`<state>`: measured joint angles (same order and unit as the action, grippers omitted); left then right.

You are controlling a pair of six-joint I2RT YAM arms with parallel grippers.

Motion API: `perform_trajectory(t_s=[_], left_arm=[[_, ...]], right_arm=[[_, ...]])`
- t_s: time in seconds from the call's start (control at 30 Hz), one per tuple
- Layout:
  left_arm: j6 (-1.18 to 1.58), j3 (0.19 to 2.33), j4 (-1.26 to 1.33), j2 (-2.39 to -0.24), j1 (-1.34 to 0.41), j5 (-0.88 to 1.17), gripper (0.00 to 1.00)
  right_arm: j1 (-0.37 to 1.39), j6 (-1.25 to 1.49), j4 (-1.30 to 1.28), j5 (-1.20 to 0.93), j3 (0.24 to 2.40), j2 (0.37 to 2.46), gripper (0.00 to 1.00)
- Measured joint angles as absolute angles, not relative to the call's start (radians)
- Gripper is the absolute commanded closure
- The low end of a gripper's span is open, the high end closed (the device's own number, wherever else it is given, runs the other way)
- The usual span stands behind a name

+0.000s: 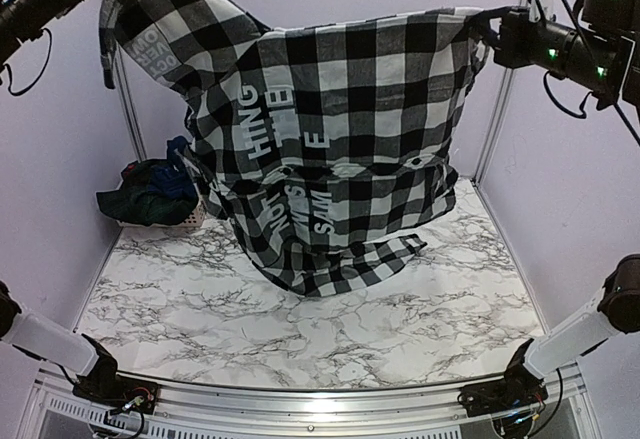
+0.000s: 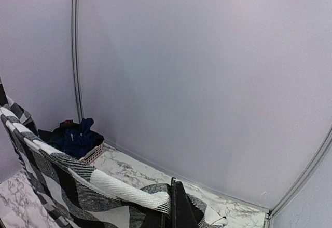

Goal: Fold and stack the mixed laundry pile
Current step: Pick up the crumpled shirt from the center of the board, then flatten out the crumpled shirt at the center of the board.

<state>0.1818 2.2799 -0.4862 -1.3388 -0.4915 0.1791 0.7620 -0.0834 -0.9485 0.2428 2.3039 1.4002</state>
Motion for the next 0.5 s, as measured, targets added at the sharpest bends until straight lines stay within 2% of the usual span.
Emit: perform_trajectory(t_s=[0.1,0.27,0.37,0.5], left_arm=[[0.194,2.294,-0.459,-1.354,-0.492,0.152,1.0],[0.212,2.294,-0.439,-1.456,-0.483,0.023,1.0],[0.241,2.294,-0.421,-1.566,-0.456,-0.022,1.0],[0.294,2.315,-0.38,-1.763,-0.402,-0.049,1.0]], right_arm=[[0.762,-0.109,-0.899,0.294,2.316,1.405,1.0],[0.693,-0.15,-0.767,0.371,2.179,1.415,1.0],[0.546,-0.136,-0.672,0.346,2.04,1.445,1.0],[0.391,-0.093,-0.595,0.264,1.984,1.57,1.0]])
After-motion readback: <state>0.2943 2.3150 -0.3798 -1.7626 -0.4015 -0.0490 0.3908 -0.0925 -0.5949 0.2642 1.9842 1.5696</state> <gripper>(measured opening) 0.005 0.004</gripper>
